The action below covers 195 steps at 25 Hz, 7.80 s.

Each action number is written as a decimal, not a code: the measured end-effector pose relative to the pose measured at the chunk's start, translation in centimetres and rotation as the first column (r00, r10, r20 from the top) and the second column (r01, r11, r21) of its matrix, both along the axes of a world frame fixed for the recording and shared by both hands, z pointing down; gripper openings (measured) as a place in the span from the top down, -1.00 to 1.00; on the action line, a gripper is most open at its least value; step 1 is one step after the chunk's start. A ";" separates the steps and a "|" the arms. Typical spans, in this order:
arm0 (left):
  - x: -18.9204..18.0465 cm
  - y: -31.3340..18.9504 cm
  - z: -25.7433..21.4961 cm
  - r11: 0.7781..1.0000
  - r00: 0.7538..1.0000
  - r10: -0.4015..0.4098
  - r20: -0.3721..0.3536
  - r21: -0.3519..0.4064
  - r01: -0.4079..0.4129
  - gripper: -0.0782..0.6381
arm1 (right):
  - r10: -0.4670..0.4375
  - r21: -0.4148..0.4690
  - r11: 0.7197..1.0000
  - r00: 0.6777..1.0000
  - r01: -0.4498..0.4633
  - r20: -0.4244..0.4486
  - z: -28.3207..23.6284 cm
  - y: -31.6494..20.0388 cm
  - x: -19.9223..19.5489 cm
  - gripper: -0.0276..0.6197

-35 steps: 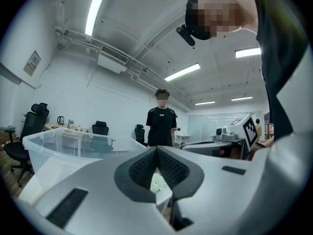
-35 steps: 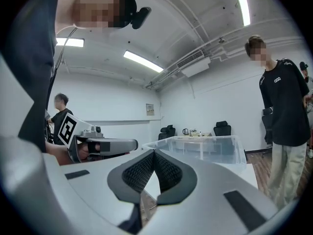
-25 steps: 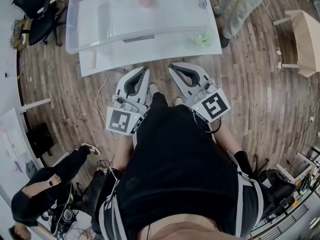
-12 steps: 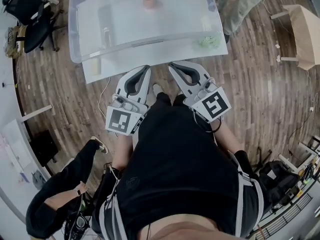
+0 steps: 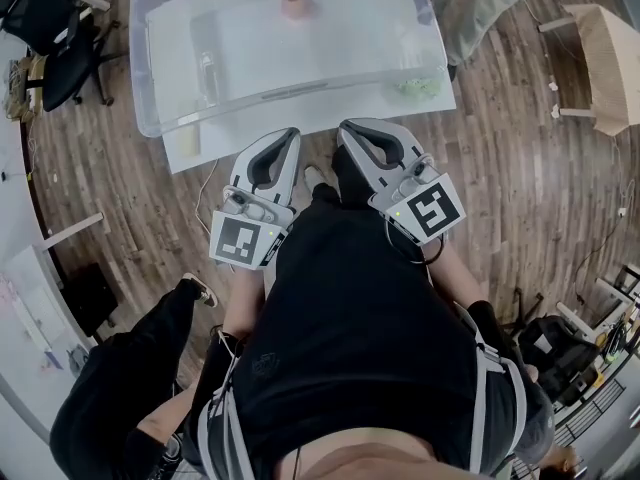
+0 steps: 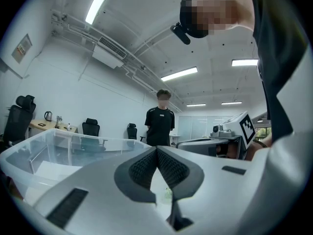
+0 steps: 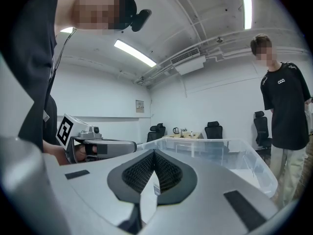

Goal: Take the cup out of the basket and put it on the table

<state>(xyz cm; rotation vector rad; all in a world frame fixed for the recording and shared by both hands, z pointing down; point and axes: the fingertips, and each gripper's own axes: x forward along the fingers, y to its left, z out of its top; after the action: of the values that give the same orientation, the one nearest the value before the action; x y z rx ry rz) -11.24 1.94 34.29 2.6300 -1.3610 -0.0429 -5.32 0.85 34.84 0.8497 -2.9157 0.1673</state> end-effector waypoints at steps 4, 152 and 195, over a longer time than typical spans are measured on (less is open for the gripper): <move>0.1 -1.5 -0.1 1.000 1.000 -0.015 0.014 0.007 0.015 0.73 | -0.021 0.013 1.000 0.999 0.020 0.025 -0.2 -1.7 -0.5 0.86; -8.3 -21.3 1.9 0.990 0.993 -0.117 0.028 -0.071 0.119 0.73 | -0.144 -0.138 0.985 0.919 0.100 -0.368 14.1 -34.1 -10.1 -0.03; 3.5 -15.3 -0.5 0.984 0.982 -0.177 0.059 0.000 0.177 0.73 | -0.087 0.053 0.995 0.994 0.084 0.060 -0.6 -18.4 4.3 -0.03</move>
<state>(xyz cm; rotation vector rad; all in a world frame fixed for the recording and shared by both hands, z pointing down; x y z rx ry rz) -7.69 -13.37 33.81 2.5165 -1.6090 0.0149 -1.02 -17.59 34.26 0.7381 -3.0196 0.1161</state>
